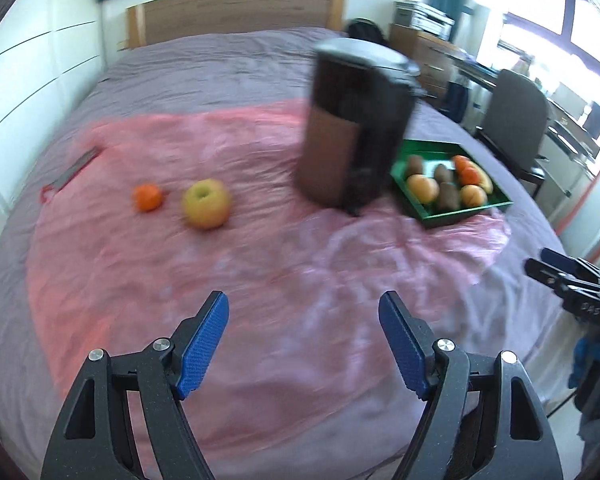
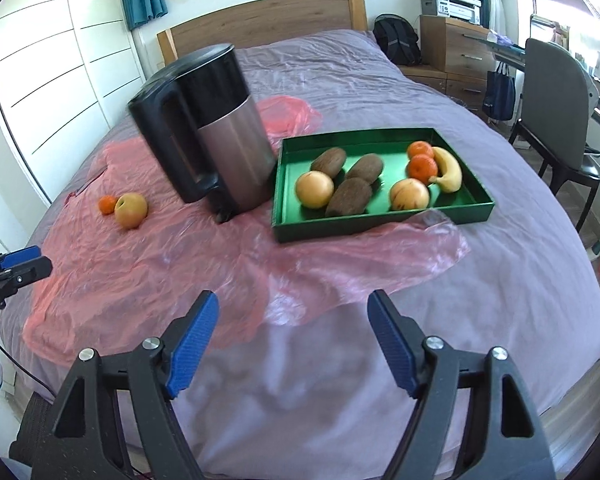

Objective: Organize fruits
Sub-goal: 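Withdraw both open tools from the tray toward the mandarin and apple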

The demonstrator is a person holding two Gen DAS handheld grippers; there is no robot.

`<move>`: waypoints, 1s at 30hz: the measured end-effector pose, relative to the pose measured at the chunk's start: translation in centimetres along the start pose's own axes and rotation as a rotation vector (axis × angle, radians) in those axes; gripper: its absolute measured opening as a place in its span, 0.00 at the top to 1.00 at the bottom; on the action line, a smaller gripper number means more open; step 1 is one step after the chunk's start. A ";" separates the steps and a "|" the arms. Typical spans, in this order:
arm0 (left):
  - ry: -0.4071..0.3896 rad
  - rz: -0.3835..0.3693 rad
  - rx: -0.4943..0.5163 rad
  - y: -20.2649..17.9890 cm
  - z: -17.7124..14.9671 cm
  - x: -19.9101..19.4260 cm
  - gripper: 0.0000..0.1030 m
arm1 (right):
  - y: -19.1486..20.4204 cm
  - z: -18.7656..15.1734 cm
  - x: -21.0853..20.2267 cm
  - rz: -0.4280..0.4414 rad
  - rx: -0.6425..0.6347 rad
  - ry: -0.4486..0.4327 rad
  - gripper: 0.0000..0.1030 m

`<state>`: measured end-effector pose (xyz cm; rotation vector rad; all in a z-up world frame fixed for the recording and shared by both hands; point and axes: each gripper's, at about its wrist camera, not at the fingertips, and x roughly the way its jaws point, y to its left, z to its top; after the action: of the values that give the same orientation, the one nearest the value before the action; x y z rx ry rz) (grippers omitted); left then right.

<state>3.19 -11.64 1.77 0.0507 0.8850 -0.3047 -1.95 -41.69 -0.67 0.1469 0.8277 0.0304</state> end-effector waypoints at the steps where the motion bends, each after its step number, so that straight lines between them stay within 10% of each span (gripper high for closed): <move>1: -0.007 0.027 -0.022 1.7 -0.6 -0.5 0.29 | 0.6 -0.3 0.0 0.004 -0.003 0.002 0.00; 11: -0.068 0.194 -0.270 16.1 -6.3 -4.7 0.29 | 7.4 -0.3 -1.9 0.029 -0.062 -0.033 0.00; 30: -0.150 0.381 -0.662 30.7 -13.1 -8.6 0.26 | 18.6 -0.1 -0.7 0.081 -0.206 -0.003 0.00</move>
<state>-3.09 21.93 -2.48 -0.4083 0.7727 0.3435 -1.96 -23.35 2.45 -0.0141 0.8102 0.1912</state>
